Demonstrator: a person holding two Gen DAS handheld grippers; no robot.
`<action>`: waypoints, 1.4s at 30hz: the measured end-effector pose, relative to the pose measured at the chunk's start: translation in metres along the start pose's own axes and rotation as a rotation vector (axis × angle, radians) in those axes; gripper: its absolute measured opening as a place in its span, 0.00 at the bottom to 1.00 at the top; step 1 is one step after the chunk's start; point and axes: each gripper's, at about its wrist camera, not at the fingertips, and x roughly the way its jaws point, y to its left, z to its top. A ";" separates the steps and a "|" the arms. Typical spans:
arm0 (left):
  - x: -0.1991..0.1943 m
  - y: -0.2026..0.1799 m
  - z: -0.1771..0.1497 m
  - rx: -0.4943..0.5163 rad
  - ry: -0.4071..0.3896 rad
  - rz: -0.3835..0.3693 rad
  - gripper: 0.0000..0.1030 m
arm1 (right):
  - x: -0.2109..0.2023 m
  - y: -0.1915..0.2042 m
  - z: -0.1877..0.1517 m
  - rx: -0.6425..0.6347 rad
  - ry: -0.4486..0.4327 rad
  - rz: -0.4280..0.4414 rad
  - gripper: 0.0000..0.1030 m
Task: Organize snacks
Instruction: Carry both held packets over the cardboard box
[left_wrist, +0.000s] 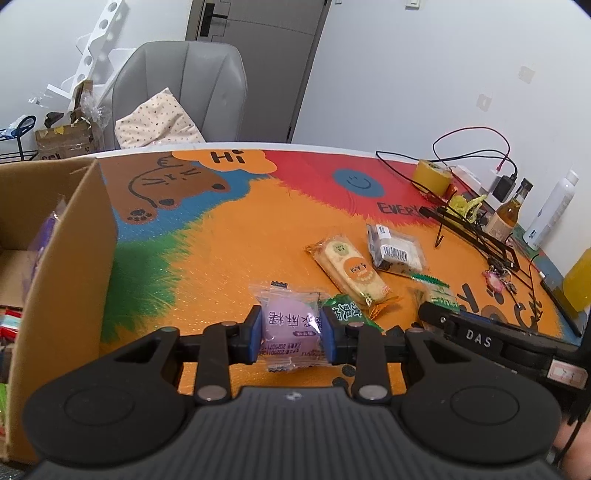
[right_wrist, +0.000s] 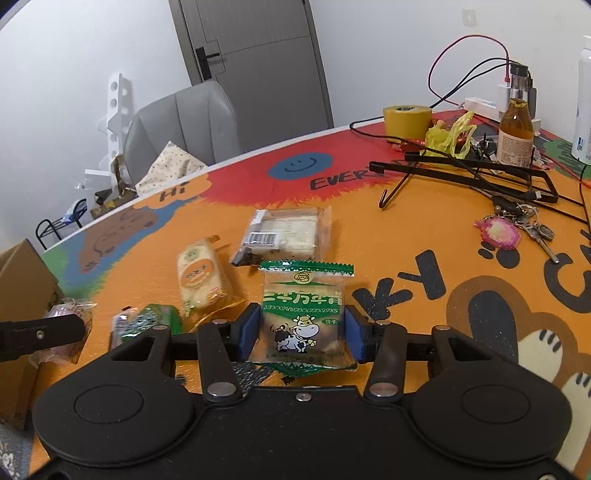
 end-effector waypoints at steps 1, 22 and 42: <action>-0.002 0.001 0.000 0.000 -0.003 -0.001 0.30 | -0.003 0.001 0.000 0.001 -0.006 0.002 0.45; -0.070 0.021 -0.005 -0.031 -0.123 0.003 0.30 | -0.064 0.047 0.004 -0.046 -0.097 0.135 0.45; -0.116 0.073 0.000 -0.109 -0.217 0.059 0.30 | -0.077 0.112 0.008 -0.132 -0.119 0.258 0.45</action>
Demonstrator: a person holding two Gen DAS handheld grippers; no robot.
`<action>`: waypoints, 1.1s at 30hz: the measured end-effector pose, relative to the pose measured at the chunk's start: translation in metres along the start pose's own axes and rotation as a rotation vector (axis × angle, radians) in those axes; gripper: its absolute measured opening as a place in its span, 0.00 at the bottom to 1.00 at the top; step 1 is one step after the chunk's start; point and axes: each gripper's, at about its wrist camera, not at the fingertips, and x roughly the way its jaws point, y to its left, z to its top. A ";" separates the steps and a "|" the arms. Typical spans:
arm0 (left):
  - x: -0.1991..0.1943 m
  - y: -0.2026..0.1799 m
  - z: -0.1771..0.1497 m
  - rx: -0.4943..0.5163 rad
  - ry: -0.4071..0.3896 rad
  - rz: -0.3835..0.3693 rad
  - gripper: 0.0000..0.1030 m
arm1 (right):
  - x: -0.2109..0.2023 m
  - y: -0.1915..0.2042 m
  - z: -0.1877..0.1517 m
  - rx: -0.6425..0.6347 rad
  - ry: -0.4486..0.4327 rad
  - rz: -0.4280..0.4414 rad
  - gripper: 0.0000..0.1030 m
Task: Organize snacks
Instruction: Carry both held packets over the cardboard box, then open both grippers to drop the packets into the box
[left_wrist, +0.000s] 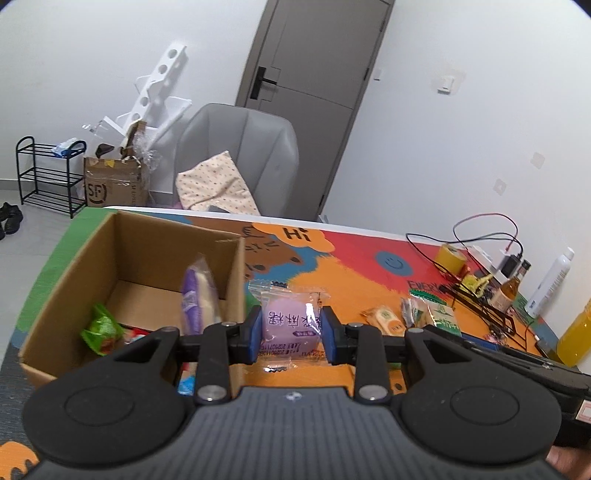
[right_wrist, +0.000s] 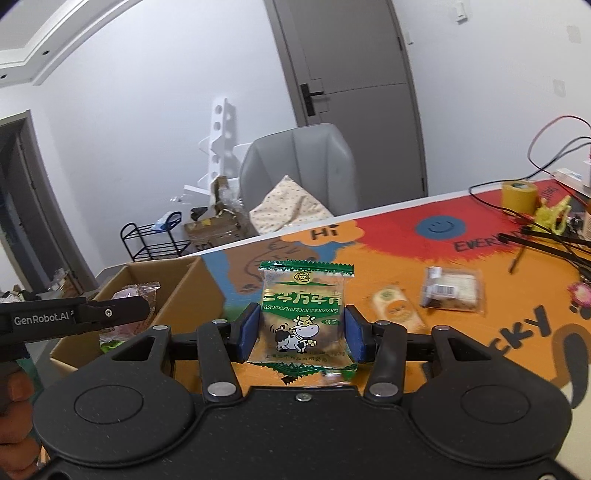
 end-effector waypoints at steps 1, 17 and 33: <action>-0.001 0.005 0.001 -0.004 -0.002 0.004 0.30 | 0.001 0.004 0.000 -0.003 0.001 0.005 0.45; -0.016 0.060 0.011 -0.068 -0.022 0.079 0.30 | 0.023 0.055 0.005 -0.064 0.017 0.091 0.45; -0.020 0.096 0.016 -0.126 0.004 0.095 0.38 | 0.037 0.100 0.008 -0.122 0.036 0.161 0.45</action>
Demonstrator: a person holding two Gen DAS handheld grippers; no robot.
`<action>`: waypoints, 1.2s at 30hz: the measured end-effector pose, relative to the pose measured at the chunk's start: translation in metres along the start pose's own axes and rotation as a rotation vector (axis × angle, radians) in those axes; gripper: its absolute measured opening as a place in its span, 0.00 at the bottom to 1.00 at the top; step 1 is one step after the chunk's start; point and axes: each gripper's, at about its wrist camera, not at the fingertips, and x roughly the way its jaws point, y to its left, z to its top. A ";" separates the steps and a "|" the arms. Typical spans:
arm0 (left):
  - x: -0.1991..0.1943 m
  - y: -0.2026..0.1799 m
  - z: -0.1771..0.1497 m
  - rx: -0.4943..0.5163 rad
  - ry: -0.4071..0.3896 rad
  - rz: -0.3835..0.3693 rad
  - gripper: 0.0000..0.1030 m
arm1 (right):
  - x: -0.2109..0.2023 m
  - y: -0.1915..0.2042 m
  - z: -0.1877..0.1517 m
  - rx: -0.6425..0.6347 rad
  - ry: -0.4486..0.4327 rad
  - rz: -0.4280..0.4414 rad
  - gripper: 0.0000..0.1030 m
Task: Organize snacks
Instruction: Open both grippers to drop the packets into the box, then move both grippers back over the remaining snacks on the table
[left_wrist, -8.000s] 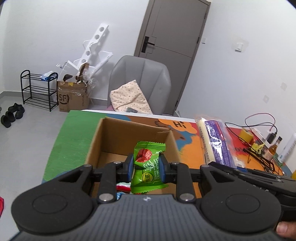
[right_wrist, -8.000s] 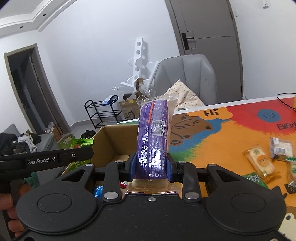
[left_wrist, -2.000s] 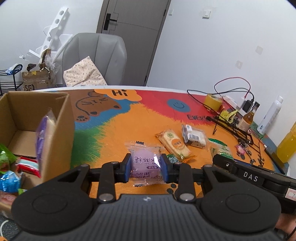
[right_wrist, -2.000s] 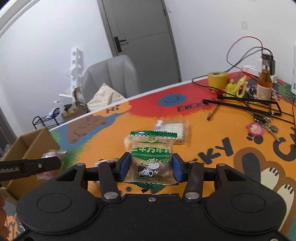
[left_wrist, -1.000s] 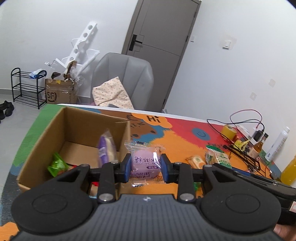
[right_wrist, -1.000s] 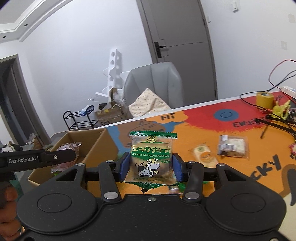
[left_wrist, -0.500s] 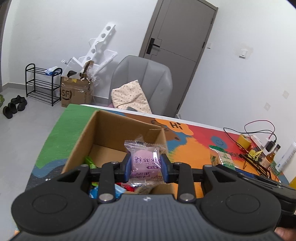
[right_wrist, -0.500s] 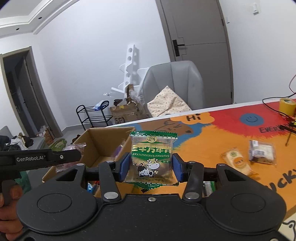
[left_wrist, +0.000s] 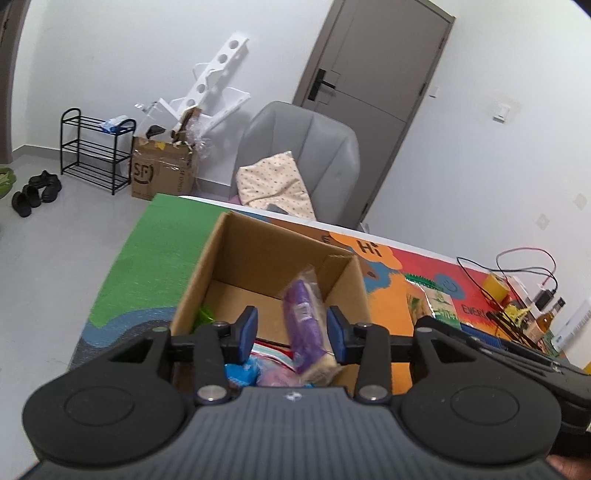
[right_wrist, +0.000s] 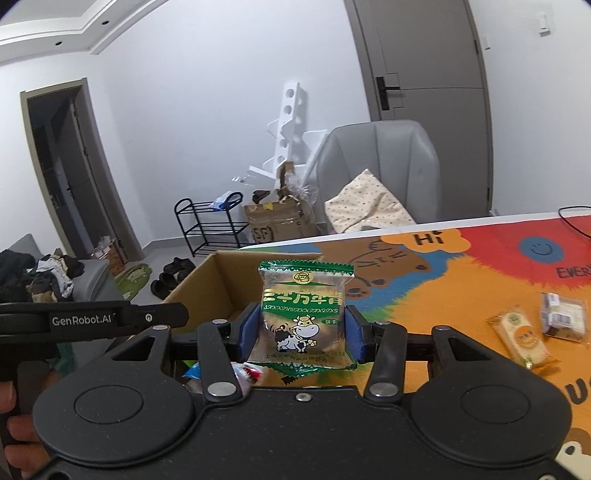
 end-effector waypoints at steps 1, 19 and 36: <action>-0.002 0.003 0.001 -0.004 -0.006 0.010 0.38 | 0.002 0.003 0.001 -0.004 0.003 0.006 0.45; -0.025 0.038 0.009 -0.054 -0.057 0.089 0.74 | 0.021 0.024 0.012 0.024 0.007 0.077 0.68; -0.015 0.000 -0.003 -0.005 -0.043 0.031 0.84 | -0.016 -0.027 -0.003 0.069 0.004 -0.029 0.70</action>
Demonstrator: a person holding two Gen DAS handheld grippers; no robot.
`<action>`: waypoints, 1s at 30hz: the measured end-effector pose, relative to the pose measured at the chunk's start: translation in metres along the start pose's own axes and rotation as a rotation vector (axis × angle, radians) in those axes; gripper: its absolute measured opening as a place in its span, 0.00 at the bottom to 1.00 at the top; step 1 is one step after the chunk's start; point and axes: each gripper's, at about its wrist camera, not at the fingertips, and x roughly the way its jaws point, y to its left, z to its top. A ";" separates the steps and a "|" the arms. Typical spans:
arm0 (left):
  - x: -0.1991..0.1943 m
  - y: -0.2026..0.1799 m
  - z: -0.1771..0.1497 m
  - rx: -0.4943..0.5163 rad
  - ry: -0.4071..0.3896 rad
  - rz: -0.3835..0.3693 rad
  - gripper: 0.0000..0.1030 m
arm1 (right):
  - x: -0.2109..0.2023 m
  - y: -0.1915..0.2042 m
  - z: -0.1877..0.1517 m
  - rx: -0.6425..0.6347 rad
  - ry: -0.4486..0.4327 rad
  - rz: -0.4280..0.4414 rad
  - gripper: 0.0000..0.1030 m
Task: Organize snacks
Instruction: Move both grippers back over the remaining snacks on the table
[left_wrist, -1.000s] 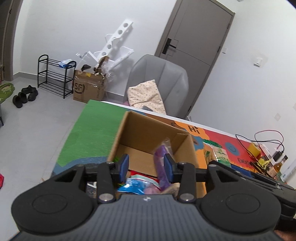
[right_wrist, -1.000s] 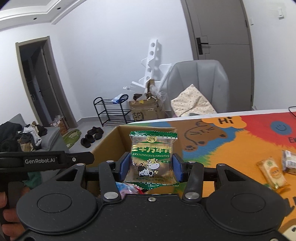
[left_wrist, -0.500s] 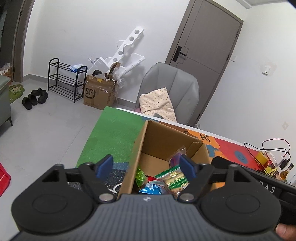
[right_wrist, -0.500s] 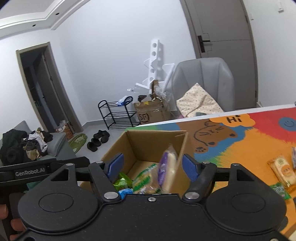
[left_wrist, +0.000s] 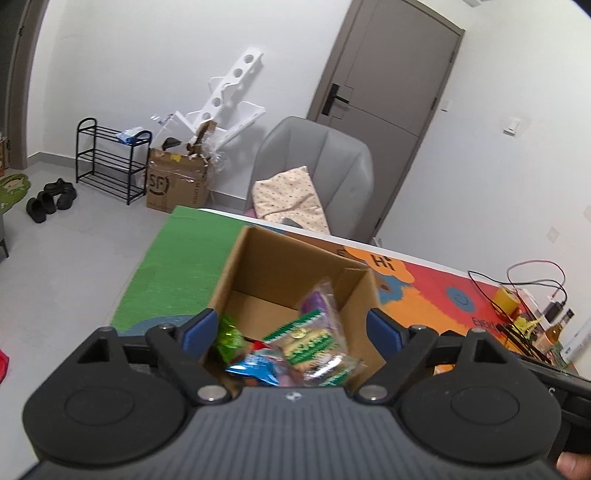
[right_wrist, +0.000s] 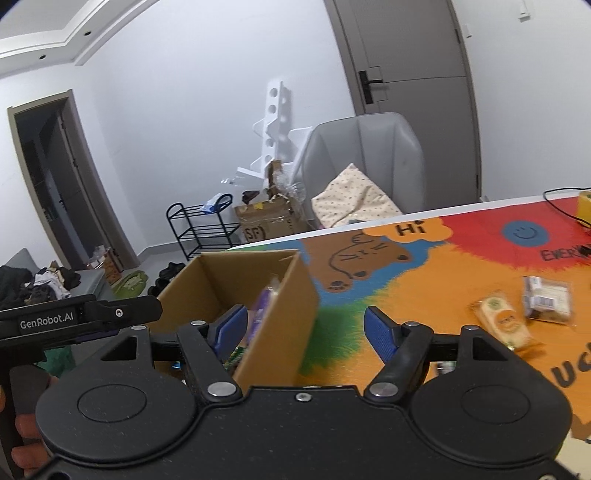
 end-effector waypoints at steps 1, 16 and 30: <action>0.001 -0.005 -0.001 0.007 0.003 -0.008 0.84 | -0.003 -0.004 0.000 0.004 -0.003 -0.005 0.71; 0.011 -0.069 -0.017 0.097 0.028 -0.095 0.91 | -0.044 -0.067 -0.012 0.088 -0.045 -0.109 0.83; 0.023 -0.130 -0.034 0.174 0.053 -0.217 0.91 | -0.078 -0.119 -0.025 0.161 -0.077 -0.214 0.83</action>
